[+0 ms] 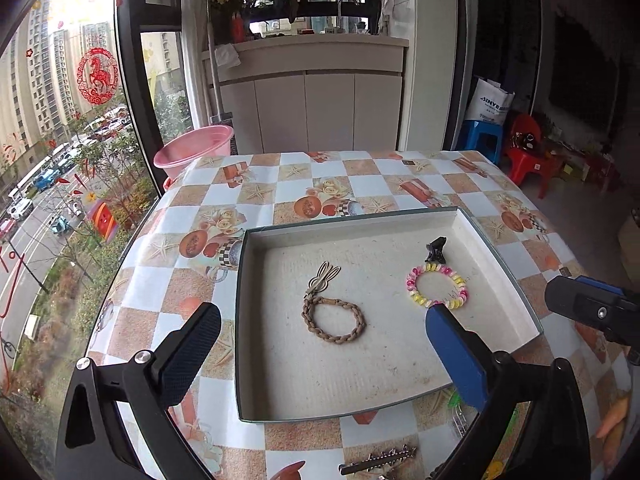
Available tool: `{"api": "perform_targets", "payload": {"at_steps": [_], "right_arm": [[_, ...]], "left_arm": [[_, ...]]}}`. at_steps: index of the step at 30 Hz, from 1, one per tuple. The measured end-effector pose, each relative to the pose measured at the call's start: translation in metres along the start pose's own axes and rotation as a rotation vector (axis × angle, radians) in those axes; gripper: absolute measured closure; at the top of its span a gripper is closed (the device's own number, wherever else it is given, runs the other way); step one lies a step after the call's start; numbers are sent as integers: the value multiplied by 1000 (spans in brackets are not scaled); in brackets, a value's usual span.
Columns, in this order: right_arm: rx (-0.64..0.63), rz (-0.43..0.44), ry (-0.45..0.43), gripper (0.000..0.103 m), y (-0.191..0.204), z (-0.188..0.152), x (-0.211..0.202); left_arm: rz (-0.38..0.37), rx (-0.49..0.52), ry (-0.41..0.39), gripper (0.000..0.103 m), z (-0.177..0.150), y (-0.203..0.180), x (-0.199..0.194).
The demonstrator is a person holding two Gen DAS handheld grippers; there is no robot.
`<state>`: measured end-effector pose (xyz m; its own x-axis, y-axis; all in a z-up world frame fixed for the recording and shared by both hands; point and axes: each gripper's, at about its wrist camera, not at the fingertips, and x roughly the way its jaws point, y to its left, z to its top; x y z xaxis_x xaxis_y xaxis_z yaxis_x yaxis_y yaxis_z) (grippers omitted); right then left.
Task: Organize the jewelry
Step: 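Lift both open tools out of the tray toward the remaining jewelry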
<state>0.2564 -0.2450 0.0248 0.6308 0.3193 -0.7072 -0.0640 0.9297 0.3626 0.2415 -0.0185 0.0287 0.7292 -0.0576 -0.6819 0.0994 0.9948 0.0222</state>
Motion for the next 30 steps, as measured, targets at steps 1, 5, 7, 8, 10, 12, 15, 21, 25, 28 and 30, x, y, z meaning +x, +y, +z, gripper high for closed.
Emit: {"api": "perform_targets", "payload": {"at_steps": [1, 5, 7, 8, 10, 12, 15, 21, 25, 28, 30], "right_arm": [[-3, 0, -3, 0, 1, -1, -3], [-7, 14, 23, 0, 4, -7, -13], [-7, 17, 61, 0, 4, -12, -14], [-4, 18, 67, 0, 3, -16, -16], [-1, 18, 72, 0, 2, -22, -19], [-9, 6, 74, 0, 2, -29, -23], [-27, -5, 73, 0, 2, -39, -33], [-38, -19, 60, 0, -3, -62, -54], [-28, -23, 74, 0, -11, -83, -63], [-26, -27, 92, 0, -17, -99, -66], [-27, -35, 107, 0, -20, -110, -66]], "left_arm": [[-7, -5, 0, 0, -3, 1, -5], [-32, -18, -3, 0, -17, 3, -26], [-36, -9, 2, 0, -25, 2, -35], [-32, -3, 4, 0, -29, 1, -38], [-8, 10, 11, 0, -38, -1, -45], [5, 15, 19, 0, -48, 1, -50], [36, 4, 23, 0, -63, 6, -58], [16, -41, 67, 0, -95, 19, -67], [-30, -65, 106, 0, -118, 23, -69], [-42, -77, 128, 0, -133, 21, -69], [-46, -75, 136, 0, -140, 18, -70]]}}
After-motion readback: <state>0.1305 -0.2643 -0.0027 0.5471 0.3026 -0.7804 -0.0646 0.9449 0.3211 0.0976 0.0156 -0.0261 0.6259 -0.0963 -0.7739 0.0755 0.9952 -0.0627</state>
